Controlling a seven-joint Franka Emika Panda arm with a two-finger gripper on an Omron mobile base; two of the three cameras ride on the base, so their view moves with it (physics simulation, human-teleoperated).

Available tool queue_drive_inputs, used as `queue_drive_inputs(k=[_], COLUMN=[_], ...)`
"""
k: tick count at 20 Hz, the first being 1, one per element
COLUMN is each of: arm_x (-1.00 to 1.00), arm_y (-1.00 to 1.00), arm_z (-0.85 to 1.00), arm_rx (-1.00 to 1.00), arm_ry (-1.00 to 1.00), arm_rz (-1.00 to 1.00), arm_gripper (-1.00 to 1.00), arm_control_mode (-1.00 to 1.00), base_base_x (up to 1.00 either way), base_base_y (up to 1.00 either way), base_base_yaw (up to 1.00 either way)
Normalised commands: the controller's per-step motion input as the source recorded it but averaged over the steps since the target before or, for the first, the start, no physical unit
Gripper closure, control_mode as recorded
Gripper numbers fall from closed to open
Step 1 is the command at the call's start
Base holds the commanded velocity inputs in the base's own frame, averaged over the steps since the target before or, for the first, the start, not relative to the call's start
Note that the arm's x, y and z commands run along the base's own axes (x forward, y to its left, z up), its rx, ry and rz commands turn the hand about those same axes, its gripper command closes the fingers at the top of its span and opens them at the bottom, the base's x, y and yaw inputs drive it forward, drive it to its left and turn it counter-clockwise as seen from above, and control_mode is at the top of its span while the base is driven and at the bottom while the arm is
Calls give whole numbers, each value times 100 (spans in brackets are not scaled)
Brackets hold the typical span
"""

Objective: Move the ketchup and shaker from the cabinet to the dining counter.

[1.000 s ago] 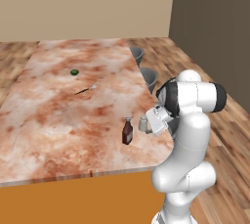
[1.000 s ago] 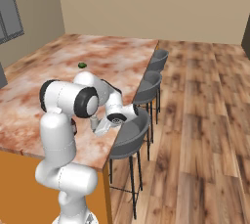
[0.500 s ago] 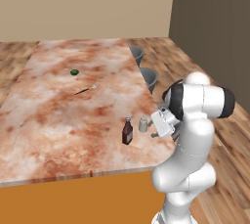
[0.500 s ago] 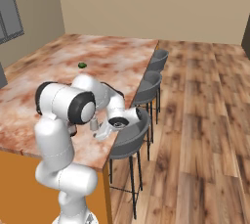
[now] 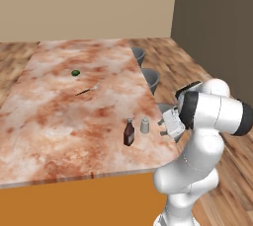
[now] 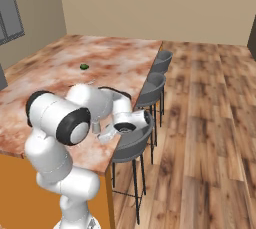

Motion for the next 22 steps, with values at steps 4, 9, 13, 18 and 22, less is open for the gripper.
queue_drive_inputs(k=[4, 9, 13, 18, 22], arm_x=[-41, -48, -50, -39, -25], arm_y=[-5, 0, 0, 3, 14], arm_z=[52, 45, 42, 52, 65], arm_rx=[0, -1, 0, -10, -20], arm_ry=[12, 7, 9, 17, 27], arm_rz=[-23, -23, -25, -20, -10], arm_gripper=[-100, -100, -100, -100, -100], arm_control_mode=[-100, -100, -100, -100, -100], base_base_x=[0, 0, 0, 0, 0], base_base_y=[0, 0, 0, 0, 0], base_base_yaw=[0, 0, 0, 0, 0])
